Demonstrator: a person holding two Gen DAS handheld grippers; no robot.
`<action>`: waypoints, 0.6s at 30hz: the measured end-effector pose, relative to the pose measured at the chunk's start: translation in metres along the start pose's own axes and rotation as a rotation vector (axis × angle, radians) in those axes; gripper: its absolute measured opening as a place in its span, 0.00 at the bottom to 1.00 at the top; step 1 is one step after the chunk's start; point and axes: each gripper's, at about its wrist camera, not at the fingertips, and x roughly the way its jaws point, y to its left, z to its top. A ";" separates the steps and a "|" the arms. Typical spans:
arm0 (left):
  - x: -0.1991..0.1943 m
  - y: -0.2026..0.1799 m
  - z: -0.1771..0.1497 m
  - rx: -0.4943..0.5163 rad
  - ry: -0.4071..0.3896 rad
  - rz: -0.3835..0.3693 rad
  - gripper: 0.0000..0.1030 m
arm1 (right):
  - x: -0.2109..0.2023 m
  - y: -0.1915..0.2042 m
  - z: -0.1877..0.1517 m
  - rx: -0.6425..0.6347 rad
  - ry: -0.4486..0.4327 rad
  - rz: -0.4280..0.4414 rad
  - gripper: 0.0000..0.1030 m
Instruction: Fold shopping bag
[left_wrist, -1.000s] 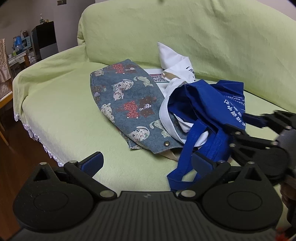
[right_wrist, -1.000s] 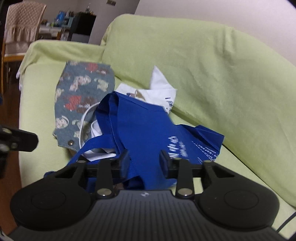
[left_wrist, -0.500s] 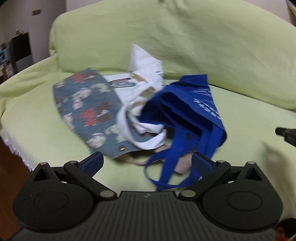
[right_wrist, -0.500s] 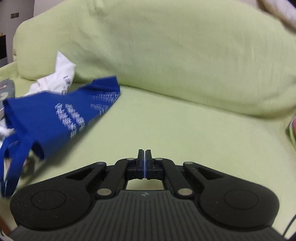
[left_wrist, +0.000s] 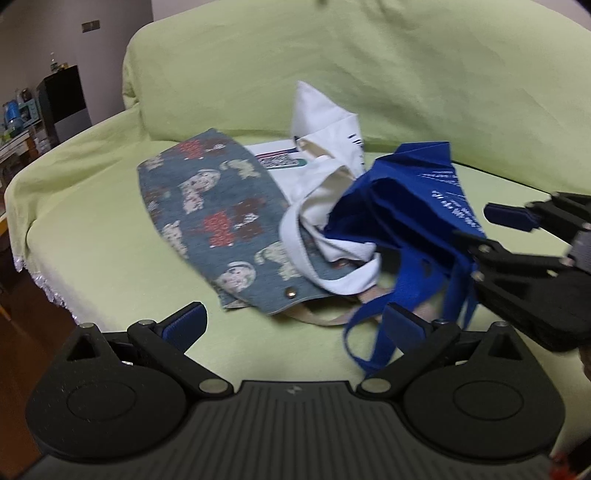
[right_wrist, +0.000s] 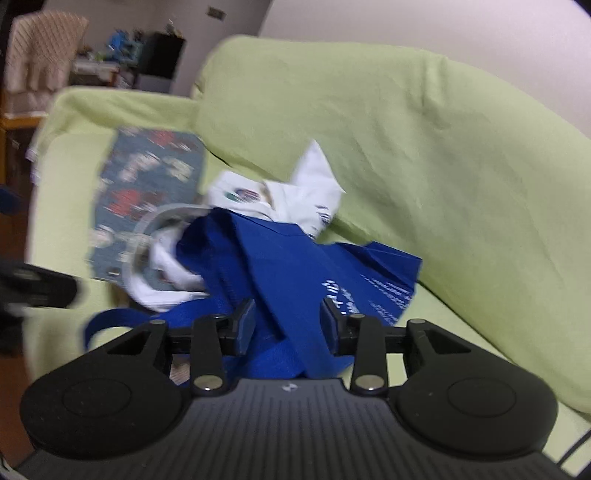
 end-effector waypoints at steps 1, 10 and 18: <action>0.000 0.000 0.000 0.000 0.000 0.000 0.99 | 0.008 0.000 0.001 0.000 0.019 -0.016 0.07; -0.011 -0.027 0.001 0.037 -0.022 -0.074 0.99 | -0.045 -0.117 -0.053 0.588 0.034 -0.183 0.00; -0.025 -0.096 -0.008 0.136 -0.019 -0.250 0.99 | -0.124 -0.205 -0.172 0.849 0.425 -0.402 0.15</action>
